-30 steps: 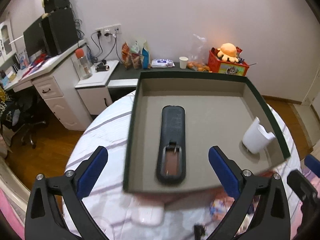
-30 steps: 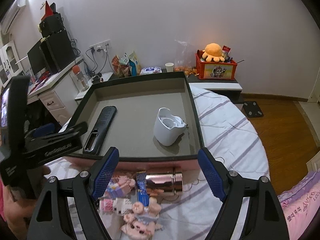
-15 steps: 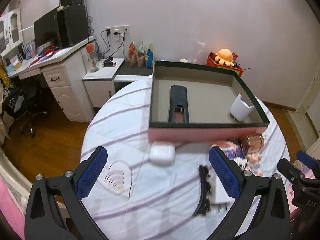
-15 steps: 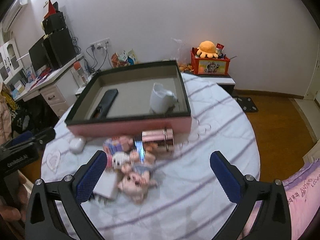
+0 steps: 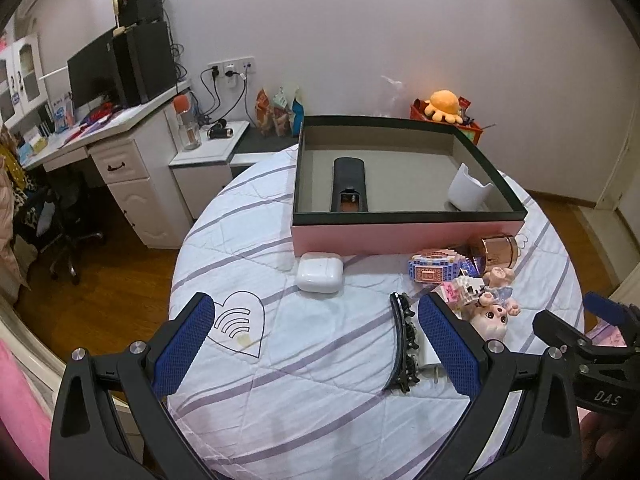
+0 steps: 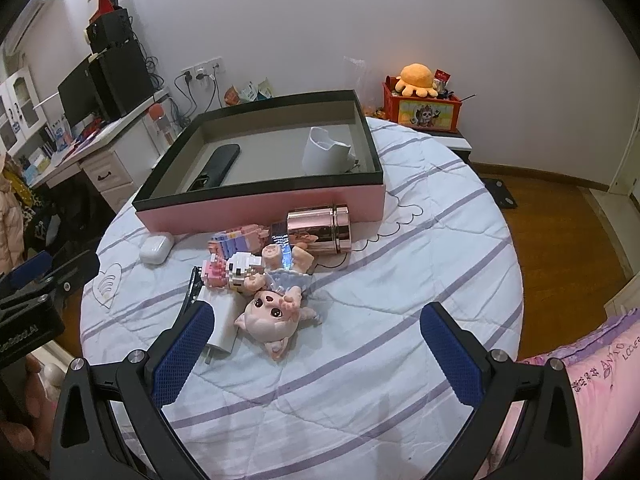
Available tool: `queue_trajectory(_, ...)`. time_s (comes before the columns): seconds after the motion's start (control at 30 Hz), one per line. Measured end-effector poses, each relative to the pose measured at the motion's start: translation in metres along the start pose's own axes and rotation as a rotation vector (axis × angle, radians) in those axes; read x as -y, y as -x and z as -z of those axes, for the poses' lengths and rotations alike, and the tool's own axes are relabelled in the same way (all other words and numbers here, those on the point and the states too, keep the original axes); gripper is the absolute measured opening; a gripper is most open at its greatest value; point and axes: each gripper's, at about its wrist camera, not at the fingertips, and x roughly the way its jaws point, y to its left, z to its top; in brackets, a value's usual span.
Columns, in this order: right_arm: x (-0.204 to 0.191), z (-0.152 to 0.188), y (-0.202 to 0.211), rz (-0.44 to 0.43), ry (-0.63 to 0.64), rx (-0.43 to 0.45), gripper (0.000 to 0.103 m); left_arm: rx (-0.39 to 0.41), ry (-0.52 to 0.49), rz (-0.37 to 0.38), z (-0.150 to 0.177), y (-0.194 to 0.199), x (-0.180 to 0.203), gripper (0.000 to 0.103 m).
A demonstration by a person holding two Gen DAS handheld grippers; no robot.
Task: Organize rigid objects
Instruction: 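Grasp the pig doll with the right gripper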
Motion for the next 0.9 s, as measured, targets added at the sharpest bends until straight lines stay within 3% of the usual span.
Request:
queue_trajectory(0.4, -0.008, 0.003, -0.049, 0.021, -0.014, -0.093, 0.102, -0.054, 0.023, 0.011, 0.006, -0.021, -0.007, 0.103)
queue_trajectory(0.63, -0.012, 0.006, -0.079, 0.025, -0.025, -0.139, 0.094, -0.081, 0.037, 0.013, 0.007, -0.036, -0.011, 0.103)
queue_trajectory(0.73, -0.017, 0.008, -0.086, 0.029, 0.004, -0.147, 0.082, -0.090, 0.039, 0.015, 0.007, -0.040, -0.012, 0.103)
queue_trajectory(0.77, -0.019, 0.007, -0.086, 0.041, 0.020, -0.136, 0.070, -0.091, 0.039, 0.014, 0.007, -0.041, -0.012, 0.103)
queue_trajectory(0.8, -0.022, 0.008, -0.085, 0.045, 0.036, -0.133, 0.064, -0.092, 0.039, 0.014, 0.007, -0.042, -0.012, 0.103)
queue_trajectory(0.9, -0.022, 0.009, -0.081, 0.028, 0.036, -0.127, 0.060, -0.092, 0.045, 0.017, 0.007, -0.043, -0.013, 0.103)
